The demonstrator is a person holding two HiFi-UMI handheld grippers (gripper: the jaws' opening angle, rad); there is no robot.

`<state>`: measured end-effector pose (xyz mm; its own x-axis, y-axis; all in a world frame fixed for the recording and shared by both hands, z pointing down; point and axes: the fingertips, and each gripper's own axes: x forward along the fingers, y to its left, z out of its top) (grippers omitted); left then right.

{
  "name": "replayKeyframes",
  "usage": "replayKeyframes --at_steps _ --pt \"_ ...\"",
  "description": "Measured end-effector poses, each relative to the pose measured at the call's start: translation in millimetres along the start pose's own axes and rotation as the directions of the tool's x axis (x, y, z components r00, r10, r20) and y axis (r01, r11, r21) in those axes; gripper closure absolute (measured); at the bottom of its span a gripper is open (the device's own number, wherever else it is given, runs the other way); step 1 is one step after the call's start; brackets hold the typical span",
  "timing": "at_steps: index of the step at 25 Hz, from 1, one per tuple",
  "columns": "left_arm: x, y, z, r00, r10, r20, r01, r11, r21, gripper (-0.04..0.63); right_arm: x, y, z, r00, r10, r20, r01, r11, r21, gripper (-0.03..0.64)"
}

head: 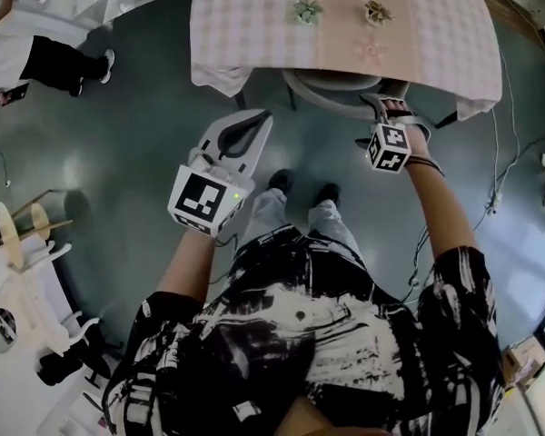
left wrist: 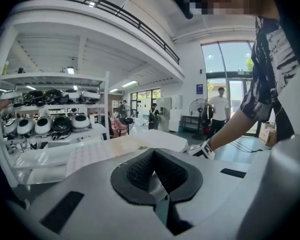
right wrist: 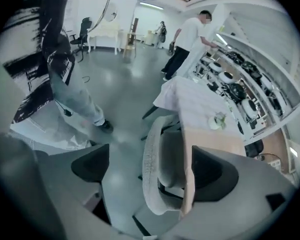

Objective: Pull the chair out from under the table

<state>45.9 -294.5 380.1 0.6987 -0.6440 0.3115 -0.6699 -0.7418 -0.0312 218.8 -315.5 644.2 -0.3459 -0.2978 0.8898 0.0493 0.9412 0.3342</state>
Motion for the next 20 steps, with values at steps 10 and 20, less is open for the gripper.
replayKeyframes --at_steps 10,20 --pt "-8 12 -33 0.993 0.094 -0.068 -0.097 0.995 -0.036 0.595 106 10 -38 0.979 0.158 -0.127 -0.161 0.987 -0.007 0.188" --pt "0 21 -39 0.992 0.086 -0.095 -0.089 0.996 -0.028 0.595 133 9 -56 0.971 0.069 -0.227 -0.085 0.994 -0.064 0.465"
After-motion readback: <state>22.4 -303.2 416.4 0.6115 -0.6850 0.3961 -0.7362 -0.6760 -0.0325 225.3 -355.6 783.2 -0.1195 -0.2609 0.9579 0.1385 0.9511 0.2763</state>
